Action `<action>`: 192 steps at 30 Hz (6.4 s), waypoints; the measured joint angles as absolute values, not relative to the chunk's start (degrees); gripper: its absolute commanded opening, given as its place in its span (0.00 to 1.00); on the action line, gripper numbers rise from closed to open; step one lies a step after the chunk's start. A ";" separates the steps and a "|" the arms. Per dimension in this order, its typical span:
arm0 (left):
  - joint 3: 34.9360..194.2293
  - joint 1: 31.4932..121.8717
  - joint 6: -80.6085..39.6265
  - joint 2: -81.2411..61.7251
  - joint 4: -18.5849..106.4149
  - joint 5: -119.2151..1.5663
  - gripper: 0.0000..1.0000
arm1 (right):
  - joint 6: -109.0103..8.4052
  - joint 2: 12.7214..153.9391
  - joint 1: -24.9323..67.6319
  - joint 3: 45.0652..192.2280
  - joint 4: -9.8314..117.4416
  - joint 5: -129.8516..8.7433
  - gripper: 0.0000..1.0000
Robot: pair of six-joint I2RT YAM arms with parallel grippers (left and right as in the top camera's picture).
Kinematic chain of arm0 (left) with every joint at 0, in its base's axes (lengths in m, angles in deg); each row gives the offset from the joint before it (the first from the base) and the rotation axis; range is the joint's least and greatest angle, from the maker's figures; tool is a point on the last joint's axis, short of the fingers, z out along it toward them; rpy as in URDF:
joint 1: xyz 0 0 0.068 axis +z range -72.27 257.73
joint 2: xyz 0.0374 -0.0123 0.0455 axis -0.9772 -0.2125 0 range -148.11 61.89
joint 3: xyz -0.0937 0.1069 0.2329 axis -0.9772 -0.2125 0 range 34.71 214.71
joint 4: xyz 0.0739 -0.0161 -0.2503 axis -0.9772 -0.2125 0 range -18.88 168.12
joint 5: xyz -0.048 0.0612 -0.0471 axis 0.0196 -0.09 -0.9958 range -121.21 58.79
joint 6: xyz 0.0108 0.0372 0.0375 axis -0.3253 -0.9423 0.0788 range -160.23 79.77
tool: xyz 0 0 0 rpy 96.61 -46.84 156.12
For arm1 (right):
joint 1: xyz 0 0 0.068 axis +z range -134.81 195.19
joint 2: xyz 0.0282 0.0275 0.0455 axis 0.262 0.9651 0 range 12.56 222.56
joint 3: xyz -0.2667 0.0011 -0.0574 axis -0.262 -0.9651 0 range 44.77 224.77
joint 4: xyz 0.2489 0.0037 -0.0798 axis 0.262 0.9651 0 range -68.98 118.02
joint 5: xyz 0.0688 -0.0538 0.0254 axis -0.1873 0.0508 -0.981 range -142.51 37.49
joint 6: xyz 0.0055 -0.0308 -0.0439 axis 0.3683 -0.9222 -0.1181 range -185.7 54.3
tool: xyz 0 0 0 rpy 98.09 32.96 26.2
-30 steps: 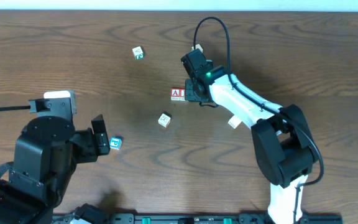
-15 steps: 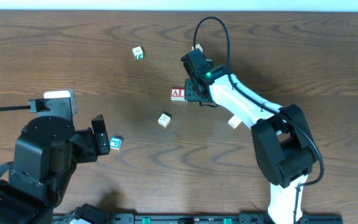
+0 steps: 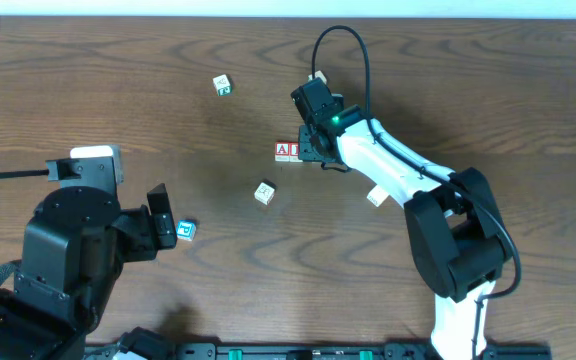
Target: Spell out Ai2
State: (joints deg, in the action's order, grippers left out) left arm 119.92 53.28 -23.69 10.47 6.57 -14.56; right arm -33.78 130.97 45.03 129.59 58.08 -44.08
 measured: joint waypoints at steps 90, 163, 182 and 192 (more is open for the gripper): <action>119.92 53.28 -23.69 8.85 6.40 -14.52 0.95 | -34.59 134.33 42.69 134.59 64.22 -41.22 0.47; 67.55 52.76 -32.76 48.48 55.36 -24.92 0.95 | -51.70 25.53 38.21 75.86 57.05 -54.20 0.99; 39.64 52.78 -33.11 45.11 81.65 -9.84 0.95 | -54.61 25.57 38.21 48.82 27.50 -51.39 0.99; 35.50 52.78 -27.89 44.85 79.09 -8.05 0.95 | -46.87 26.51 38.21 47.01 25.86 -44.19 0.99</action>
